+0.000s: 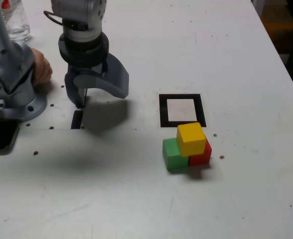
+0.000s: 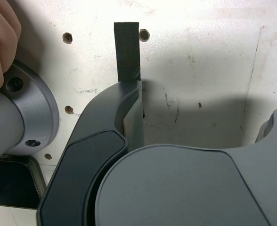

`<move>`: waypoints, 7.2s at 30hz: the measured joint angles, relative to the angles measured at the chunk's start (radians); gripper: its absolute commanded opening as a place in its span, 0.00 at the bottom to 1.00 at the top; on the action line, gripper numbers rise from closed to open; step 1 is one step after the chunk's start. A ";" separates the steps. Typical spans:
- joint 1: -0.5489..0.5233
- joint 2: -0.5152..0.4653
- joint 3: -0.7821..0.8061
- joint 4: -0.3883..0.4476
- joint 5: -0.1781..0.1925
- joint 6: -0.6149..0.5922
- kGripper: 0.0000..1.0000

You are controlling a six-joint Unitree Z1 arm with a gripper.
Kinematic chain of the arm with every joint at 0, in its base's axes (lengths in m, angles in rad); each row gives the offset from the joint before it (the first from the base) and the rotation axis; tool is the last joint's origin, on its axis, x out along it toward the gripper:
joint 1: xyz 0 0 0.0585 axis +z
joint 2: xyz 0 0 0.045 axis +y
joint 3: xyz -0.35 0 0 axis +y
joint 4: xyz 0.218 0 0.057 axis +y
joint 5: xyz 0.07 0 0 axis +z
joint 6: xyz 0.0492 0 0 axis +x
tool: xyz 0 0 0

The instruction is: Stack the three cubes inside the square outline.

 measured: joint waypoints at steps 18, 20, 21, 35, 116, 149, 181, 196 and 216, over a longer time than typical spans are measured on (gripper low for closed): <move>0.000 -0.005 -0.008 0.037 0.000 0.000 0.96; 0.000 -0.006 -0.034 0.068 -0.002 0.000 0.96; 0.000 -0.006 -0.055 0.088 -0.005 0.000 0.96; 0.000 0.011 -0.435 0.465 -0.085 0.015 0.95; -0.163 0.640 -1.220 0.718 -0.277 -0.049 0.88; -0.181 0.661 -1.273 0.719 -0.270 -0.079 0.21; -0.219 0.608 -1.249 0.720 -0.191 -0.101 0.80; -0.222 0.598 -1.158 0.721 -0.214 -0.102 0.81; -0.223 0.652 -1.145 0.715 -0.230 -0.089 0.52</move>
